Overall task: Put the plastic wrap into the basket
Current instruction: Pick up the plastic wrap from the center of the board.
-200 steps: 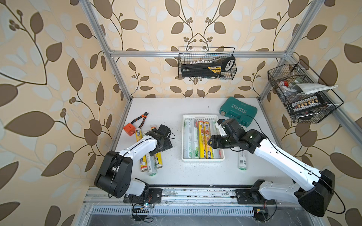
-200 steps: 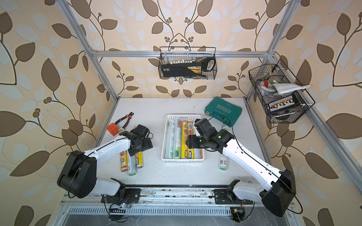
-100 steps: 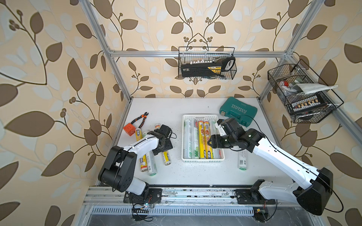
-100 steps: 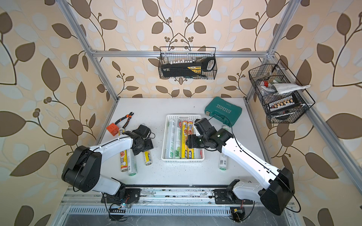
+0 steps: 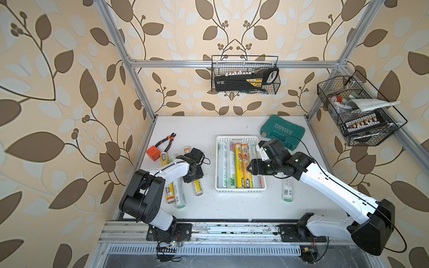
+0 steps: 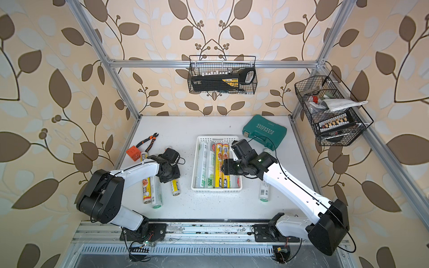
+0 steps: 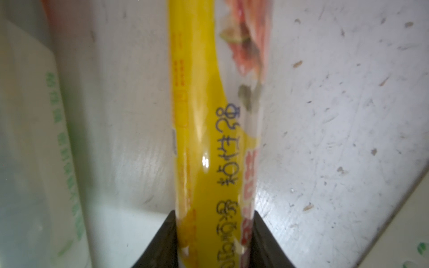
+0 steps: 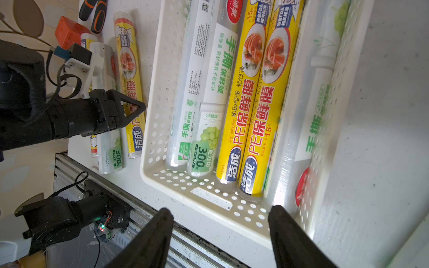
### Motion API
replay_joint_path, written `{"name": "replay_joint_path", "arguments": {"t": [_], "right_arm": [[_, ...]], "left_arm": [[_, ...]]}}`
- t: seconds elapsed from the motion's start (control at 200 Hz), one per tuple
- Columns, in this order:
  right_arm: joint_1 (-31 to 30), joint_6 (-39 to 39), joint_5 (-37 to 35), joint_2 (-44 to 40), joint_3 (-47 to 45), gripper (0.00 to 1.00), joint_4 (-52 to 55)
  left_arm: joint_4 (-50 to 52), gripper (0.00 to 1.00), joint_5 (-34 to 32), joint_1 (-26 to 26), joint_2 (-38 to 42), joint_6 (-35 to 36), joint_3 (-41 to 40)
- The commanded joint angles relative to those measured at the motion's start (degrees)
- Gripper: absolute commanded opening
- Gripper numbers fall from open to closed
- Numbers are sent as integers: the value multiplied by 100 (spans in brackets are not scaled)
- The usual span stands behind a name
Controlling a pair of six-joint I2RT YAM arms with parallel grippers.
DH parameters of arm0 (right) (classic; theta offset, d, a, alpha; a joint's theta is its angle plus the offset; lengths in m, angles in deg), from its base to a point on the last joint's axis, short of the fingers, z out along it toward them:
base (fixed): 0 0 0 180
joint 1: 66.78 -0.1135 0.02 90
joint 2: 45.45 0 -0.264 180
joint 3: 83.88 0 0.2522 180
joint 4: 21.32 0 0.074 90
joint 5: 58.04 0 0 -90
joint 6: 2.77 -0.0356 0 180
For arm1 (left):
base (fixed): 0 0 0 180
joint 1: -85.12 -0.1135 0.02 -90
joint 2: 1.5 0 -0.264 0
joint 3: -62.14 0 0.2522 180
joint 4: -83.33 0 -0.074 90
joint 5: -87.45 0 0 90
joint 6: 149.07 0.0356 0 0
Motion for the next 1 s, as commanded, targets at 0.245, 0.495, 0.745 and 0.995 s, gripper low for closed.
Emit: {"name": "replay_joint_path", "arguments": {"t": [0.245,0.495,0.745,0.995], "right_arm": [[209,127,-29,-228,-143,68,220],[601,150,-1,-618,-359,69,167],[1185,226,235,-896,-605,69,185],[1580,368,384,-1079,-732,69,266]], "left_arm": [[910,34,-27,-5,823,92,574],[1952,33,-231,444,1239,120,1901],[2261,33,-406,1373,579,9,3352],[2087,33,-381,2007,-532,-70,4134]]}}
